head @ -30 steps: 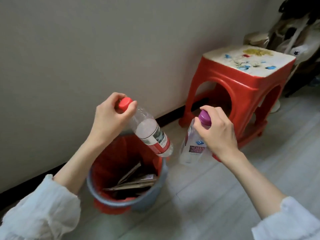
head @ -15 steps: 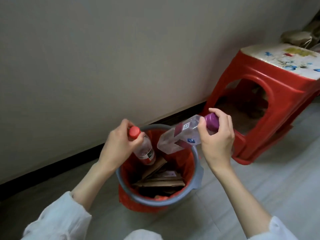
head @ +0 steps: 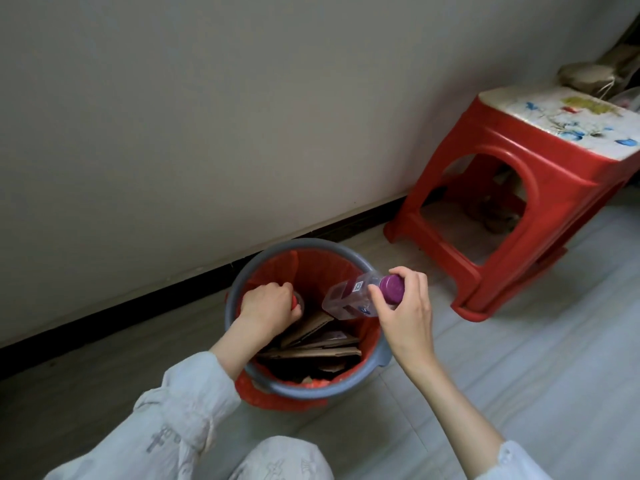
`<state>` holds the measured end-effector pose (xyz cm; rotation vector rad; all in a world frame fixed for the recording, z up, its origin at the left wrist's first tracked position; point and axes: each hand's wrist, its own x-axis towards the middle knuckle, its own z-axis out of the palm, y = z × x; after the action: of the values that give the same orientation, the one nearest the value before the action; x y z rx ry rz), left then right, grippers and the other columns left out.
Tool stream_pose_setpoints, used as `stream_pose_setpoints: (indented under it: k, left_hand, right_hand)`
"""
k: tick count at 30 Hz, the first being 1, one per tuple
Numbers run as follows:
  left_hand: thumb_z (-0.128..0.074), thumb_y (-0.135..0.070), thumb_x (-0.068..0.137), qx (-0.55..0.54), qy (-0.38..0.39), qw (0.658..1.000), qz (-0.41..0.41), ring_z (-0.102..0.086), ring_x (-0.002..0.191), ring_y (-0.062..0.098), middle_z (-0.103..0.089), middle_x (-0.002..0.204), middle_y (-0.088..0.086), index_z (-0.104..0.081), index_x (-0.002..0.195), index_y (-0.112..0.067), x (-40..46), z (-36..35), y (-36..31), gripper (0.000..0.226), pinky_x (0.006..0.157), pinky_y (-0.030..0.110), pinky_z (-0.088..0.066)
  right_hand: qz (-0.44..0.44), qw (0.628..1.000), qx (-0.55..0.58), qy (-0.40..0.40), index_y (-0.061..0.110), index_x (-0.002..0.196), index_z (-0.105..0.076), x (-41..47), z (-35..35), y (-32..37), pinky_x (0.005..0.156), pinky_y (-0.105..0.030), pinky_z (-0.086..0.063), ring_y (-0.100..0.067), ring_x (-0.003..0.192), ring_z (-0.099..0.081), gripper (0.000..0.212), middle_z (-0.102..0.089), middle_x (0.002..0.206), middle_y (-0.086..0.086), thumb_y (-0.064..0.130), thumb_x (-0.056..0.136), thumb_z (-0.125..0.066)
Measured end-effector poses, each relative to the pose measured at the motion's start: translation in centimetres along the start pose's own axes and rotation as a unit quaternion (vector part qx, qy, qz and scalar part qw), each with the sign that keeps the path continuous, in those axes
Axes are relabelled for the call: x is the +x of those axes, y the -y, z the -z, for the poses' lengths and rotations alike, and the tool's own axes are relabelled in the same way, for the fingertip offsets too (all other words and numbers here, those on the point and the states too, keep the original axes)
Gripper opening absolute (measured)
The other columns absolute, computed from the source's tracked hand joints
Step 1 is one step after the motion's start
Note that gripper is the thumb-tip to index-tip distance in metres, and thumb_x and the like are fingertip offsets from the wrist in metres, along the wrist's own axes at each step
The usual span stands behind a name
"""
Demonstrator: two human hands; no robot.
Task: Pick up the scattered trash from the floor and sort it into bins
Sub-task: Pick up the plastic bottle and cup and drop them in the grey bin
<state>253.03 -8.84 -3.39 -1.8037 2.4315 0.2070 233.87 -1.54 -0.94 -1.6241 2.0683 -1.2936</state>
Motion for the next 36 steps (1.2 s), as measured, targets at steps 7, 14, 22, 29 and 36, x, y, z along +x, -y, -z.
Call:
stream_pose_setpoints:
  k: [7,14,22,29,36]
  left_hand:
    - [-0.046,-0.04,0.088,0.021,0.116,0.991,-0.065,-0.059,0.105,0.034,-0.063,0.114,0.015,-0.055,0.116,-0.01,-1.1,-1.6,2.1,0.042,0.084,0.036,-0.046]
    - [-0.046,-0.043,0.088,0.032,0.144,0.979,-0.138,-0.055,0.11,0.03,-0.06,0.115,0.011,-0.053,0.126,-0.022,-0.8,-0.9,1.4,0.044,0.085,0.034,-0.044]
    - [-0.04,-0.031,0.093,0.187,0.183,0.956,-0.134,-0.049,0.119,0.028,-0.056,0.128,0.009,-0.044,0.132,-0.015,-1.7,-4.1,1.2,0.042,0.096,0.035,-0.035]
    - [-0.043,-0.046,0.091,0.163,0.067,0.975,-0.132,-0.045,0.116,0.027,-0.059,0.118,0.005,-0.048,0.13,-0.023,-3.6,-2.2,2.1,0.046,0.093,0.037,-0.032]
    - [-0.048,-0.015,0.069,-0.069,-0.121,0.99,-0.024,-0.034,0.133,0.04,-0.05,0.136,0.012,-0.053,0.128,-0.003,-4.5,-3.3,4.7,0.061,0.1,0.052,-0.041]
  right_hand:
    - [-0.061,0.998,0.021,-0.009,0.006,0.109,-0.048,-1.5,-1.8,-1.2,0.072,-0.021,-0.039,-0.012,0.086,-0.046,0.038,-0.039,0.105,0.002,0.022,0.081,-0.069]
    - [-0.04,0.999,0.008,0.024,0.009,0.11,-0.048,-2.4,-2.9,-2.5,0.075,-0.022,-0.042,-0.013,0.089,-0.048,0.037,-0.038,0.106,0.004,0.024,0.083,-0.068]
    - [-0.009,0.999,-0.029,0.038,0.008,0.112,-0.051,-2.5,-3.1,-2.7,0.077,-0.035,-0.051,-0.022,0.094,-0.056,0.04,-0.046,0.11,-0.004,0.026,0.081,-0.069]
    - [-0.013,0.999,-0.014,0.041,0.01,0.114,-0.052,-2.4,-2.8,-2.7,0.08,-0.028,-0.046,-0.017,0.095,-0.053,0.038,-0.043,0.11,0.002,0.025,0.083,-0.067]
    - [0.085,0.996,0.037,0.015,0.014,0.11,-0.052,-1.8,-2.7,-1.7,0.086,-0.011,-0.037,-0.002,0.097,-0.045,0.033,-0.046,0.107,0.004,0.027,0.082,-0.063]
